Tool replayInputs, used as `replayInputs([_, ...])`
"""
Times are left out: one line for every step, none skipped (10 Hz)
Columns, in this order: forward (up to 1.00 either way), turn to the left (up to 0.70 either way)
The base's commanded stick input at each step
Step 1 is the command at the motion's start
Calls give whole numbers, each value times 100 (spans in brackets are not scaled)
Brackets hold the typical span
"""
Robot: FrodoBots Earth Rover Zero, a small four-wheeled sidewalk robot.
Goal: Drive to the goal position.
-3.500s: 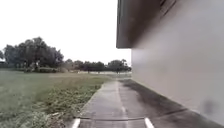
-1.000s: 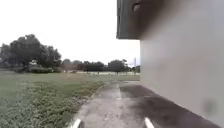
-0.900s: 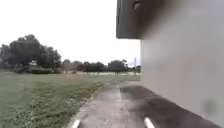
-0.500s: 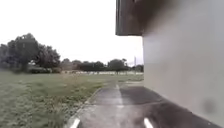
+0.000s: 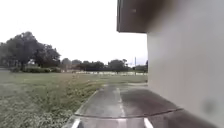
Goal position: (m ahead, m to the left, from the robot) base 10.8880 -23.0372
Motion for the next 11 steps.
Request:
replayInputs([84, 3])
replayInputs([84, 3])
replayInputs([84, 3])
replayInputs([84, 3])
replayInputs([84, 3])
replayInputs([84, 3])
replayInputs([84, 3])
replayInputs([84, 3])
replayInputs([84, 3])
replayInputs([84, 3])
replayInputs([84, 3])
